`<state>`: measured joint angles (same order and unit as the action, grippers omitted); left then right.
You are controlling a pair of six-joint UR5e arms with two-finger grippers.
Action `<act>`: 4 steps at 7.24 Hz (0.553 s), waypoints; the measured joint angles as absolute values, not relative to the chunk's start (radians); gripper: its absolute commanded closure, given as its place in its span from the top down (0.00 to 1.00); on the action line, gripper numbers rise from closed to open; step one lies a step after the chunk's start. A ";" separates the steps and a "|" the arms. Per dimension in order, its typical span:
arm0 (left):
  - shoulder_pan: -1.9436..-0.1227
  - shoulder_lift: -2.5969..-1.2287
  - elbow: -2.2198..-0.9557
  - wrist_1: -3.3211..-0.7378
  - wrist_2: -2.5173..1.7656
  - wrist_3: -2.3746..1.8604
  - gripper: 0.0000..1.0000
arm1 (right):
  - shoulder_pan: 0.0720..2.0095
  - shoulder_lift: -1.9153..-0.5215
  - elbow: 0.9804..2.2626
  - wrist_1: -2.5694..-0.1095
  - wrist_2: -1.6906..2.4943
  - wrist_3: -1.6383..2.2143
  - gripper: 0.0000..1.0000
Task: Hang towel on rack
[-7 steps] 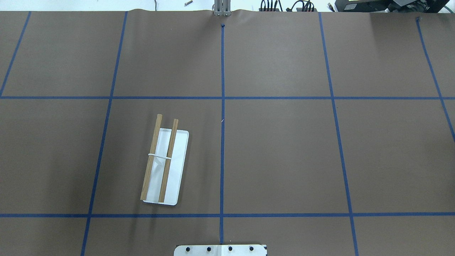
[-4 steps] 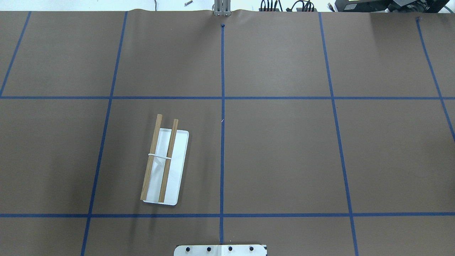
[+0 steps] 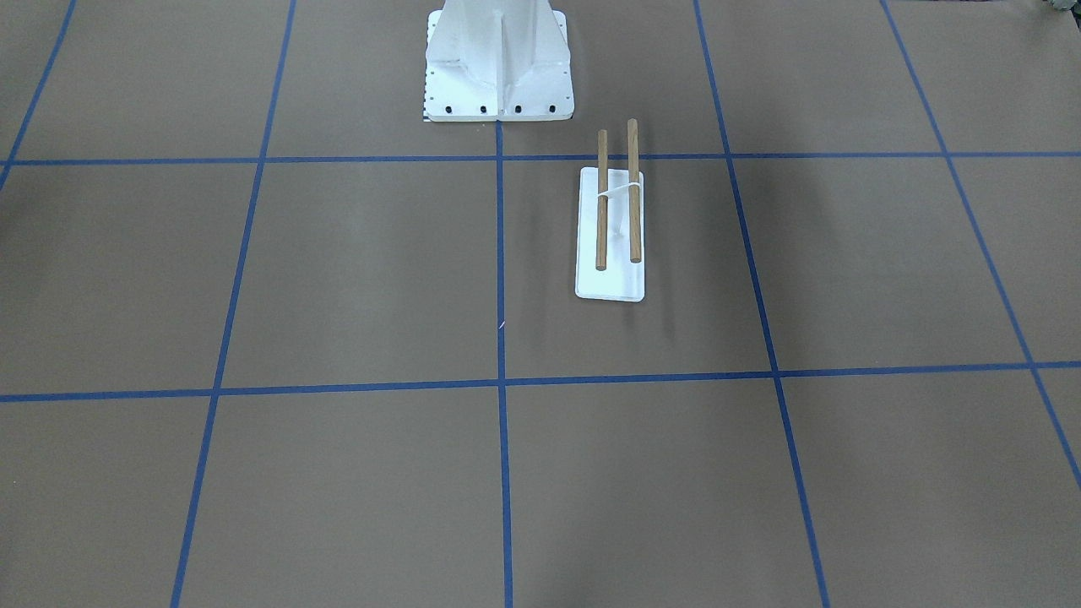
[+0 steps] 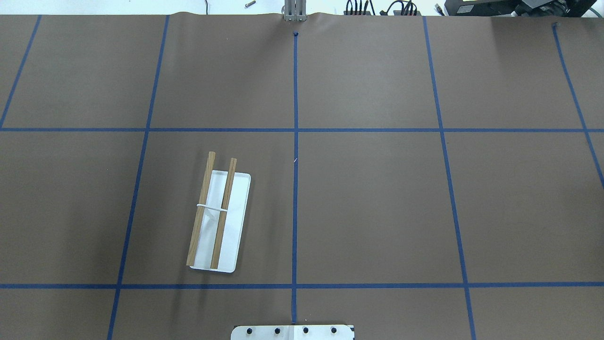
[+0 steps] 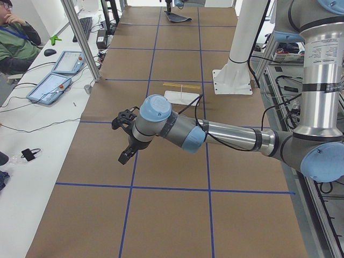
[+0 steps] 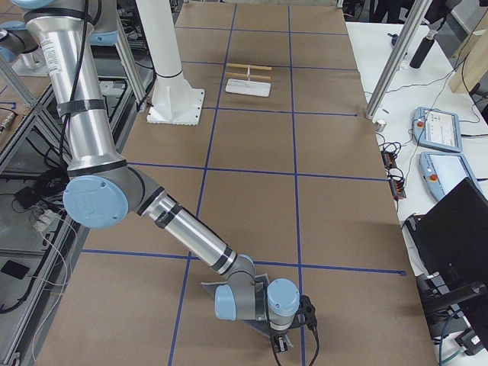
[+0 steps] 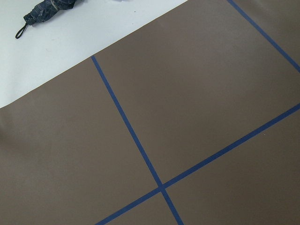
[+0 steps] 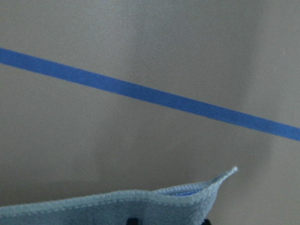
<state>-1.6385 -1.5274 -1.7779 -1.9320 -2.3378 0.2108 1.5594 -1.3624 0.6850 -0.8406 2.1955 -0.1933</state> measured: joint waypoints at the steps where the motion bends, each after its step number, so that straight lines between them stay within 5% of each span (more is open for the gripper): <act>1: -1.639 -1.528 -1.778 -1.932 -2.338 0.211 0.98 | 1.560 -1.363 0.687 -0.840 2.198 -0.194 0.00; 4: -1.638 -1.527 -1.777 -1.931 -2.338 0.210 0.98 | 1.589 -1.353 0.742 -0.842 2.218 -0.199 0.00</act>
